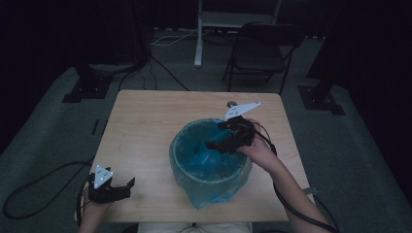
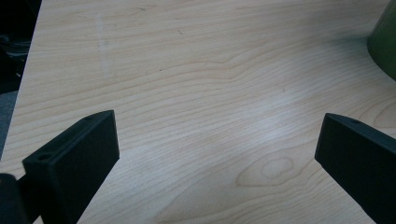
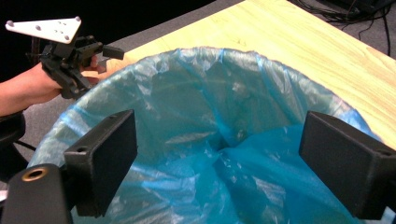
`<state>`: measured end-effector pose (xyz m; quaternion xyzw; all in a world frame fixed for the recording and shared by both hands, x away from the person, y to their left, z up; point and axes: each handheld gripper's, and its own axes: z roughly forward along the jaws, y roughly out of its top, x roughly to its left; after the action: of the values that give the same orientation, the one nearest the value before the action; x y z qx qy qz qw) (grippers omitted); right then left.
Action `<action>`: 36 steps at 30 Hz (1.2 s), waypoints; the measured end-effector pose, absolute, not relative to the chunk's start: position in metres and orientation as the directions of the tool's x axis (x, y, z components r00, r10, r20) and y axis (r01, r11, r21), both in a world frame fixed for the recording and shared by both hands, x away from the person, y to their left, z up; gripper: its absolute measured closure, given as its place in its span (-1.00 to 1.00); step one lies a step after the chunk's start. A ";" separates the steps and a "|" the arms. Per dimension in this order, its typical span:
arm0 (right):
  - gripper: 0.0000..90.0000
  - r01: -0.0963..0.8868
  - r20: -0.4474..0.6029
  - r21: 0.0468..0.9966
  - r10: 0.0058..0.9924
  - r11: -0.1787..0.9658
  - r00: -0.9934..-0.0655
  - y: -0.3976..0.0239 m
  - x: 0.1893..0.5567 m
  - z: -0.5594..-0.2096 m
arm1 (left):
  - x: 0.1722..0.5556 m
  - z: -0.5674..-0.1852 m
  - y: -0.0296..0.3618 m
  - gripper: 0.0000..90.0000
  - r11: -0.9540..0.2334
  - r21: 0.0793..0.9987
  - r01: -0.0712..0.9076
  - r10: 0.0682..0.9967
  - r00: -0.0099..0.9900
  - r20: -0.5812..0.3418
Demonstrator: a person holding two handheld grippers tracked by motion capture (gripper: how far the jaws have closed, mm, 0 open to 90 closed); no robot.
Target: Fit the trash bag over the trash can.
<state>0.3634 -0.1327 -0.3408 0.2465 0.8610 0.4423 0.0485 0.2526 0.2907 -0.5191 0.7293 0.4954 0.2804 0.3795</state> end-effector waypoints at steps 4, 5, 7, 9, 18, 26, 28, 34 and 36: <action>-0.76 0.374 0.135 0.798 0.465 0.472 -0.875 -0.138 0.361 -0.345 | 0.252 -0.520 0.292 -0.99 -0.217 0.826 0.520 0.938 0.346 0.029; -0.76 0.377 0.138 0.803 0.471 0.461 -0.871 -0.139 0.360 -0.345 | 0.251 -0.521 0.294 -0.99 -0.206 0.826 0.524 0.938 0.345 0.015; -0.75 0.377 0.142 0.811 0.475 0.447 -0.868 -0.142 0.359 -0.345 | 0.251 -0.522 0.294 -0.99 -0.202 0.826 0.526 0.941 0.339 0.014; -0.75 0.370 0.145 0.838 0.490 0.401 -0.859 -0.151 0.358 -0.345 | 0.250 -0.523 0.295 -0.99 -0.201 0.825 0.528 0.940 0.340 0.011; -0.75 0.366 0.150 0.877 0.546 0.311 -0.824 -0.184 0.353 -0.347 | 0.249 -0.524 0.297 -0.99 -0.180 0.827 0.533 0.948 0.317 0.002; -0.75 0.368 0.140 0.894 0.619 0.257 -0.773 -0.206 0.351 -0.362 | 0.248 -0.525 0.300 -0.99 -0.174 0.822 0.542 0.953 0.304 0.001; -0.75 0.366 0.139 0.901 0.645 0.233 -0.752 -0.212 0.350 -0.367 | 0.248 -0.526 0.301 -0.99 -0.168 0.822 0.543 0.954 0.301 -0.003; -0.75 0.369 0.157 0.914 0.689 0.170 -0.707 -0.232 0.349 -0.379 | 0.247 -0.528 0.302 -0.99 -0.162 0.821 0.547 0.956 0.294 -0.007; -0.75 0.376 0.164 0.913 0.702 0.158 -0.693 -0.238 0.349 -0.383 | 0.247 -0.528 0.302 -0.99 -0.157 0.821 0.549 0.956 0.292 -0.013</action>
<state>0.3489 -0.2385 -0.3827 0.3616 0.7457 0.5388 0.1515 0.2471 0.3018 -0.5283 0.7107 0.5296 0.2708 0.3756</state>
